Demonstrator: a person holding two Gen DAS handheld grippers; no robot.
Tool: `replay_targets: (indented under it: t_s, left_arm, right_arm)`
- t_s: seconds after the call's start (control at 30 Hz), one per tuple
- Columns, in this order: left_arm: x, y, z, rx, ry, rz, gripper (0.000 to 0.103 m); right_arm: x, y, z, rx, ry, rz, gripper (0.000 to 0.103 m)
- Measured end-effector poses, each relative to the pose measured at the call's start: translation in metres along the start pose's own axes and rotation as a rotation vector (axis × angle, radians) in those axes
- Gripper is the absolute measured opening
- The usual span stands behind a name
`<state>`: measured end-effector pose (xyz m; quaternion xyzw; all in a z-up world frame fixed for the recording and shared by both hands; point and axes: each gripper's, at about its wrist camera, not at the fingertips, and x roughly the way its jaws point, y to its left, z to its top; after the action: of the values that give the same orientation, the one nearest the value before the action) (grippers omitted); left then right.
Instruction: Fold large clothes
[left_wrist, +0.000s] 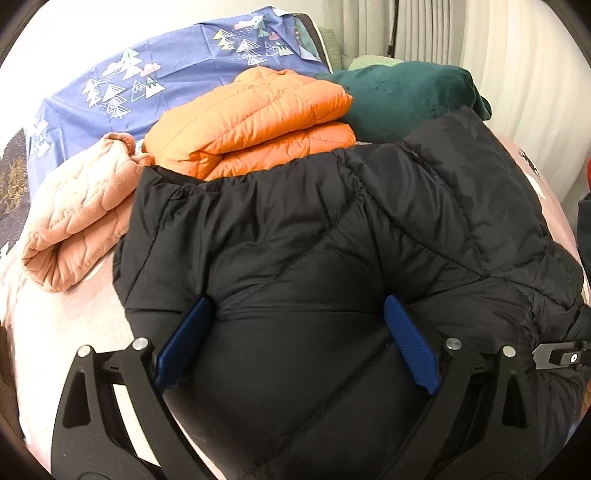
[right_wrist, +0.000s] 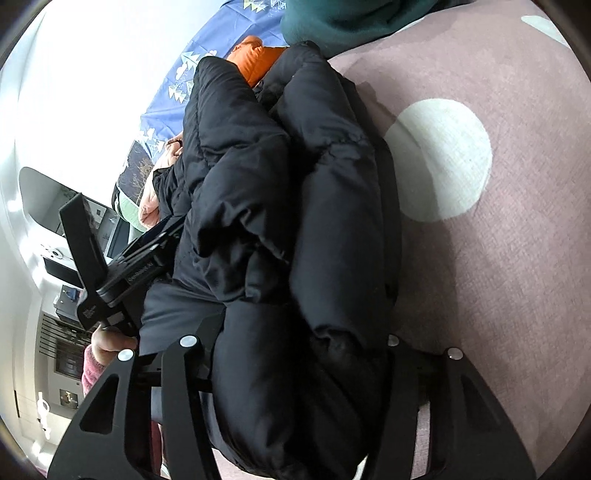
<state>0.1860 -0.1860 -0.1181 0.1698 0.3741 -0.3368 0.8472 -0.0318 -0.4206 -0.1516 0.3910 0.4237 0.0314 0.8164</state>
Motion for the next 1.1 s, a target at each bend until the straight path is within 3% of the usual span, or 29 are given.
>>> replay_targets:
  t_s: [0.17,0.3,0.4,0.7,1.03,1.07,1.1]
  left_arm:
    - [-0.020,0.018,-0.002,-0.080,-0.029,-0.011,0.101]
    - [-0.033,0.052,-0.008,-0.204,-0.069,0.019,0.101]
    - [-0.023,0.077,-0.015,-0.310,-0.034,0.016,0.101]
    - [0.022,0.104,-0.043,-0.584,0.076,-0.308,0.101]
    - [0.045,0.074,-0.018,-0.524,0.105,-0.365,0.101]
    - [0.045,0.069,-0.014,-0.502,0.100,-0.361,0.097]
    - [0.042,0.063,-0.011,-0.477,0.084,-0.355,0.087]
  right_arm:
    - [0.004,0.005,0.002,-0.011,-0.003,-0.010,0.054]
    - [0.005,0.010,0.001,-0.023,-0.009,-0.017,0.055]
    - [0.008,0.016,0.000,-0.033,-0.016,-0.024,0.056]
    - [0.013,0.014,-0.001,-0.041,-0.022,-0.014,0.058]
    - [0.014,0.017,-0.001,-0.060,-0.035,-0.027,0.057]
    - [0.013,0.019,-0.002,-0.072,-0.042,-0.032,0.053]
    - [0.011,0.024,-0.003,-0.094,-0.055,-0.038,0.048]
